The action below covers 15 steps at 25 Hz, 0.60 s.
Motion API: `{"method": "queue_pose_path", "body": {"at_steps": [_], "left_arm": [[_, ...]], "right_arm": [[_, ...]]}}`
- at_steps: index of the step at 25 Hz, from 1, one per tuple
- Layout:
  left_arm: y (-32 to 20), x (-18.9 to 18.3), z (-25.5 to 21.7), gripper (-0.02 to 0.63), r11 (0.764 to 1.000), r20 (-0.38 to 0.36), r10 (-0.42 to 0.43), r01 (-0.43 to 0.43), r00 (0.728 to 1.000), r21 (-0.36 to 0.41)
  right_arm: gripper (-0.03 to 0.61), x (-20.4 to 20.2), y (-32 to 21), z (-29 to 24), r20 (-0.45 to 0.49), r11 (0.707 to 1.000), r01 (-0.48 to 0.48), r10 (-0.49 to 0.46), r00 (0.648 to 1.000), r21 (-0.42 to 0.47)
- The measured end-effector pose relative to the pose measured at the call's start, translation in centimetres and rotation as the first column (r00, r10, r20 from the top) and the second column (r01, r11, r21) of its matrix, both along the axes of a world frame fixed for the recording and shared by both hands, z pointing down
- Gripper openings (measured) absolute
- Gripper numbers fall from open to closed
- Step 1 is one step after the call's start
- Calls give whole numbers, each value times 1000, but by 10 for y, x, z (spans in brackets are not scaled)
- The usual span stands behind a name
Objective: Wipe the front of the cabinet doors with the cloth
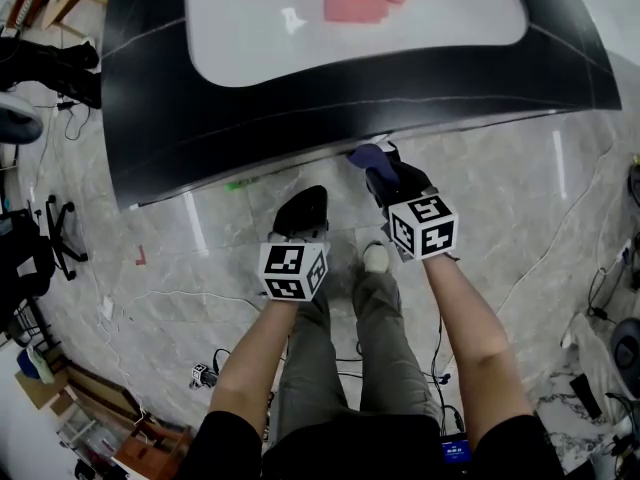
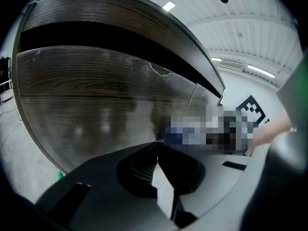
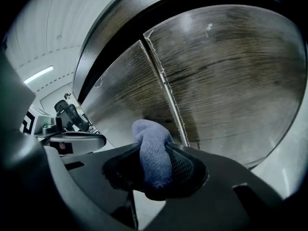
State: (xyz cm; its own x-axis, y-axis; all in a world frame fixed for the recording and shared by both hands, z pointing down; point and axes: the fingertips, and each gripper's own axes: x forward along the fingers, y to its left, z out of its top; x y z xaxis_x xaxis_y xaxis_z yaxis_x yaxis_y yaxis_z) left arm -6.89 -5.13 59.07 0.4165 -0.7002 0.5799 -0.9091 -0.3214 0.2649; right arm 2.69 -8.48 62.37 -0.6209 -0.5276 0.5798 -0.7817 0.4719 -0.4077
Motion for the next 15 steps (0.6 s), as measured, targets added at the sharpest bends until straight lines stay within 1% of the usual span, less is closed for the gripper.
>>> {"method": "queue_pose_path", "body": {"at_steps": [8,15], "left_arm": [[13,9,-14,9,1000,-18,-6,6,1000,-4],[33,6,-42,9,1000,-38,-16,15,999,-8]], "right_arm": [[123,7,25,-19,34,1000,-24,25,999,-9],[123,15,50,-56,86,996,-88,89,992,-13]]}}
